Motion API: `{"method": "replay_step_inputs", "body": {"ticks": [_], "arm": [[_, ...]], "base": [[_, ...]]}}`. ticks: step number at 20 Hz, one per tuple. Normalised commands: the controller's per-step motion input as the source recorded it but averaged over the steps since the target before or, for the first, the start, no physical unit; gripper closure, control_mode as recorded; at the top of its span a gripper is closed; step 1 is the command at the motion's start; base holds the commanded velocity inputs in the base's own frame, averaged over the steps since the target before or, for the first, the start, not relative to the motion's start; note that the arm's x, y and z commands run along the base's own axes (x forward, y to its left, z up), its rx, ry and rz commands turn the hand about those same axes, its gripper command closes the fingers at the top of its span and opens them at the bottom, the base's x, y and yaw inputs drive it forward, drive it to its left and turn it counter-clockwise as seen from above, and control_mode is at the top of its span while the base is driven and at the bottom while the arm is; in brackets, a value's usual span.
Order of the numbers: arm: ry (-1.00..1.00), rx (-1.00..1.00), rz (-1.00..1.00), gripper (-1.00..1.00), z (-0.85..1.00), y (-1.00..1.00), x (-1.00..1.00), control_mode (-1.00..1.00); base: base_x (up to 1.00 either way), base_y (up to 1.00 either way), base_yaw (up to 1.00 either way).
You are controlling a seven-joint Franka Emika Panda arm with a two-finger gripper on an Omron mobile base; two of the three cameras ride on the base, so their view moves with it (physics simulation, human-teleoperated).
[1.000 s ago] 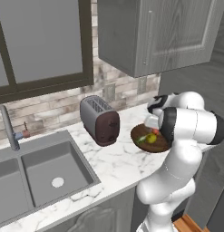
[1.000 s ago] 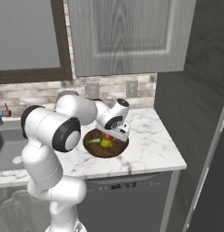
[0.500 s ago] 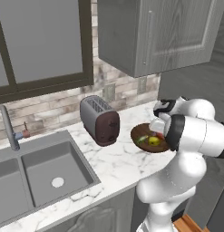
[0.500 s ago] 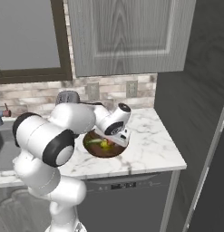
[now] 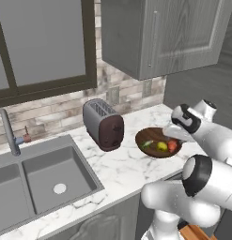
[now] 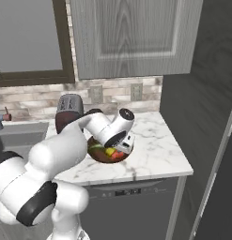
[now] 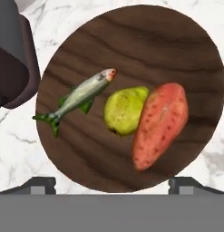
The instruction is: Take the fish, sweet potato, and pear from the freezer and place them in the bowl on the counter.
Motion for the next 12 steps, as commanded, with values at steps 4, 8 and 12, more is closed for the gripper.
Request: {"method": "replay_step_inputs", "body": {"ticks": [4, 8, 12], "arm": [[-0.24, 0.0, 0.0, -1.0, 0.71, 0.01, -0.76, -1.0], [-0.25, 0.0, 0.0, -1.0, 0.77, 0.15, -0.79, -1.0], [-0.26, 0.0, 0.0, -1.0, 0.87, 0.32, -0.76, -1.0]], "base": [[0.0, 0.0, 0.0], [0.0, 0.0, 0.0], [0.0, 0.0, 0.0]]}}
